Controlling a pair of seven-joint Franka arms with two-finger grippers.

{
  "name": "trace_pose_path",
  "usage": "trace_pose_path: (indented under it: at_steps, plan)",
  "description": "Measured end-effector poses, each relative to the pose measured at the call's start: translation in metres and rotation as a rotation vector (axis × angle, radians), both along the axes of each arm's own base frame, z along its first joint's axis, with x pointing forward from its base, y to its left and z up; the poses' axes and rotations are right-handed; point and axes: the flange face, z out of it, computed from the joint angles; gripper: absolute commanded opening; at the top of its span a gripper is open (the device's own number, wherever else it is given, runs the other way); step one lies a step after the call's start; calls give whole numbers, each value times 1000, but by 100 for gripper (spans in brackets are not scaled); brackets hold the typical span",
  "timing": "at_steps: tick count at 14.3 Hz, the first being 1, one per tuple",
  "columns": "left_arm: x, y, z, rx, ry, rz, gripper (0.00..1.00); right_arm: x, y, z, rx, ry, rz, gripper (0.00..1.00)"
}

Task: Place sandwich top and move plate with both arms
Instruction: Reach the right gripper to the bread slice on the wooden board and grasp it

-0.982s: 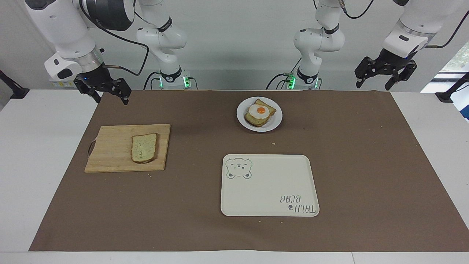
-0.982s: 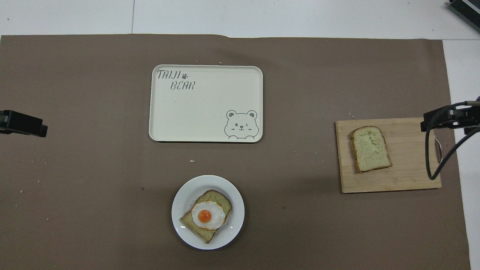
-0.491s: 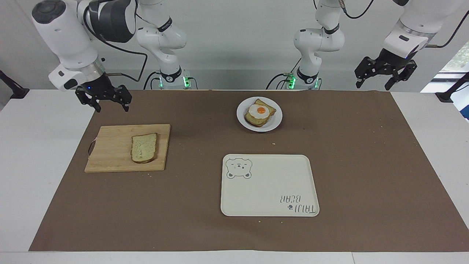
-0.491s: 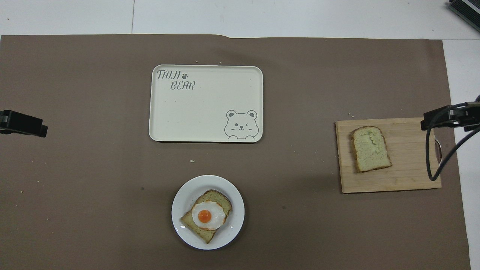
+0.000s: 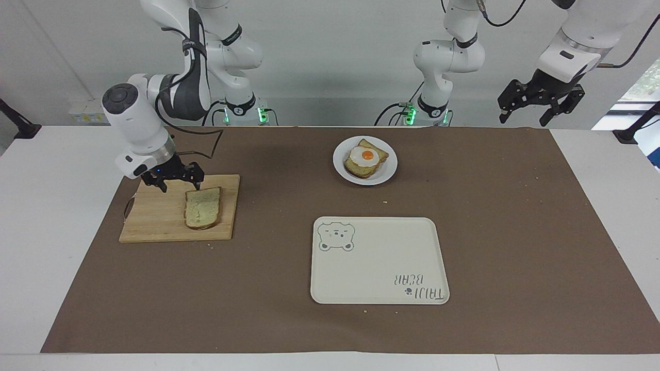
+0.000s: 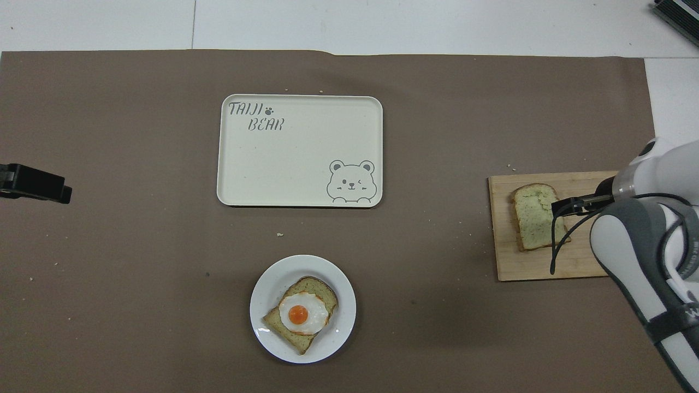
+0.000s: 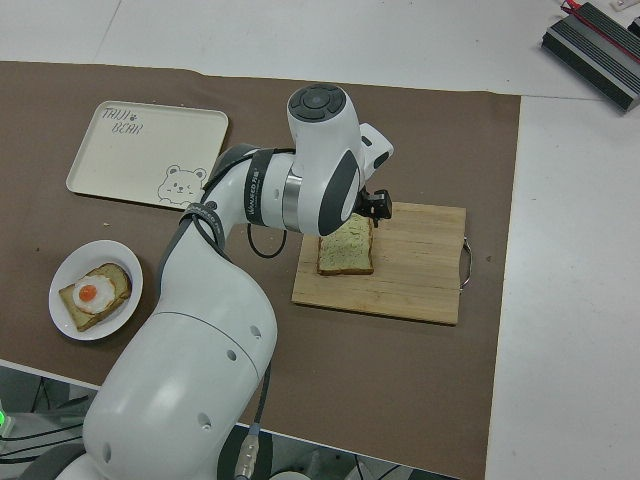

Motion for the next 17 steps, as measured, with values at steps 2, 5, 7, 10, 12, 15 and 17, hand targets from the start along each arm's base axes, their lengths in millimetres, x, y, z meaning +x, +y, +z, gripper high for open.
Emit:
trace_pose_path:
  at_steps: [2, 5, 7, 10, 12, 15, 17]
  plan:
    - [0, -1, -4, -46, 12, 3, 100, -2, -7, -28, 1, 8, 0, 68]
    - [-6, 1, -15, -123, 31, 5, 100, -4, -17, -62, 1, 13, -14, 42]
    - [-14, 1, -25, -137, 35, 3, 100, -5, -20, -77, 11, 9, -19, 0]
    - [-23, 2, -26, -140, 33, 4, 100, -5, -16, -74, 20, 8, -12, 0]
    - [-22, 2, -24, -140, 18, 5, 100, -4, -16, -73, 20, 6, -13, 0]
    - [-17, 6, -22, -99, -23, 9, 100, -3, -16, -69, 22, 19, -13, 0]
    - [-15, 9, -21, -66, -38, 7, 100, 0, -17, -61, 31, 35, -15, 0]
